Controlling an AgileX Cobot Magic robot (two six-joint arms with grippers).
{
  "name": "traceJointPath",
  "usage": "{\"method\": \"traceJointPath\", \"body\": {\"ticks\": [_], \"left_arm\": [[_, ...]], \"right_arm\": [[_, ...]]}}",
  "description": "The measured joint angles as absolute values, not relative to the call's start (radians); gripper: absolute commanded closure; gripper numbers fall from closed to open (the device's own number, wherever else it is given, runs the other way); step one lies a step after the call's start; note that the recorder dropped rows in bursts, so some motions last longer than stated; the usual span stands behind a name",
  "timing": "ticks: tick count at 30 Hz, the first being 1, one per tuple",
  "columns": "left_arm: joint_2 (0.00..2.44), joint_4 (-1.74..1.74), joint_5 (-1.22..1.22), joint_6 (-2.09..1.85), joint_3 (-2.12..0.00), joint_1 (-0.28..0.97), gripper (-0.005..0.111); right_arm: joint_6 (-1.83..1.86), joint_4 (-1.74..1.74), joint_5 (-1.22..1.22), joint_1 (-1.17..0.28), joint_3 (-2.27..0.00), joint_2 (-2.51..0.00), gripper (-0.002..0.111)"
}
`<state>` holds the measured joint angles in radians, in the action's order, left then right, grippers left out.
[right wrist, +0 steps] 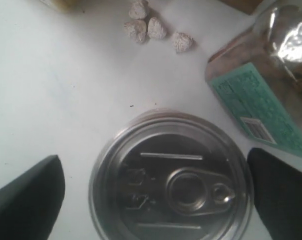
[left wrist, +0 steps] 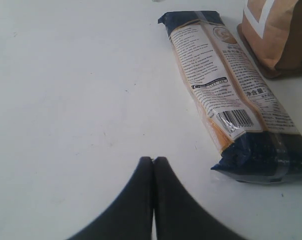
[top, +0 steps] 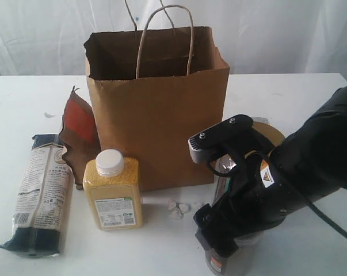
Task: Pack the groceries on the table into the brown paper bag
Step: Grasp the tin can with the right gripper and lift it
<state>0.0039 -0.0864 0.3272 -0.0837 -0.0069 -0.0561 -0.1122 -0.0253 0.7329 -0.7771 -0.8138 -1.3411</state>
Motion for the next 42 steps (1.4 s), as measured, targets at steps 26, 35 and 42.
{"method": "traceJointPath", "body": {"ticks": [26,35,42], "left_arm": [[0.004,-0.086,0.327,-0.084,-0.007,-0.056,0.107],[0.004,-0.086,0.327,-0.084,-0.007,-0.056,0.107],[0.004,-0.086,0.327,-0.084,-0.007,-0.056,0.107]], "right_arm": [[-0.132,-0.026,0.805,-0.777,-0.816,-1.367,0.097],[-0.138,0.007,0.909,-0.777,-0.925,-1.228,0.097],[-0.11,0.219,0.812,-0.777,-1.119,-1.085,0.097]]}}
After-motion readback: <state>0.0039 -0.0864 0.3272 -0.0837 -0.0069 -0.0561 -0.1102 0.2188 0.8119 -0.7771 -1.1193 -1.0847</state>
